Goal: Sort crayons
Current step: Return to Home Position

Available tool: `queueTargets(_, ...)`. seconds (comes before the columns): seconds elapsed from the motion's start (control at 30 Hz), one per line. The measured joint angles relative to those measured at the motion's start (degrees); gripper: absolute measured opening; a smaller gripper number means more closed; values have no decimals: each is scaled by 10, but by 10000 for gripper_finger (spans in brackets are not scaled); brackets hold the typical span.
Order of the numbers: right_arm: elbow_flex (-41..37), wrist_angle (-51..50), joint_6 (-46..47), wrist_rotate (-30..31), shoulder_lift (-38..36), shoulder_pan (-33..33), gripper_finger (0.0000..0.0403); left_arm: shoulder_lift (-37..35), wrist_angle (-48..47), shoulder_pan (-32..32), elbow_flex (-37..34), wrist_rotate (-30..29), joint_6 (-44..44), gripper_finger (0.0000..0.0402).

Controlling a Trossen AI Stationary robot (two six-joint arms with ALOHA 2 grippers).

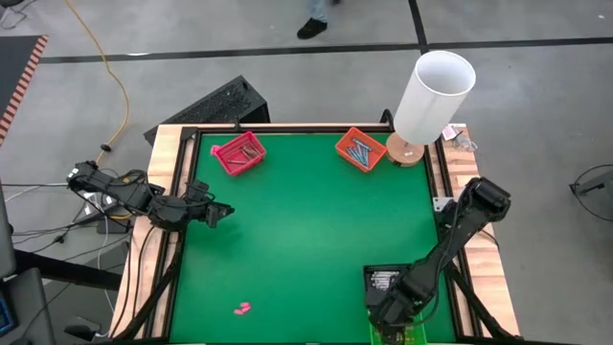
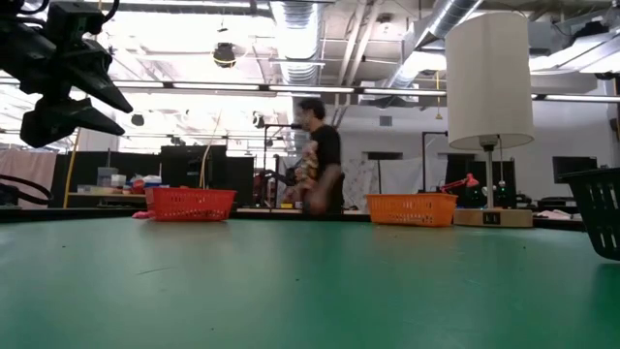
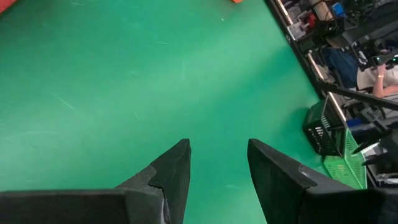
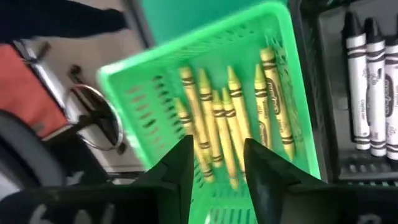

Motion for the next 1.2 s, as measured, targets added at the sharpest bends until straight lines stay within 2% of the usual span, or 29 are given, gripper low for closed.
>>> queueTargets(0.2,2,-2,4,16,-71,-28,135,0,4,0,0,2,-12,149)
queueTargets(0.4,2,-5,-1,85,-151,-83,127,0,16,0,0,2,-40,149)
queueTargets(0.6,3,-10,-5,89,-225,-158,123,0,17,0,0,4,-97,149)
queueTargets(0.8,3,-9,-75,59,-288,-221,123,0,17,0,0,52,-79,149)
queueTargets(0.93,3,9,-85,67,-316,-259,123,0,9,0,0,102,-48,149)
queueTargets(1.07,3,101,-163,88,-326,-282,123,0,8,0,0,146,-57,149)
queueTargets(1.13,3,144,-207,65,-329,-290,123,0,7,0,0,181,-58,149)
queueTargets(1.2,3,173,-253,31,-331,-295,123,0,6,0,0,191,-44,149)
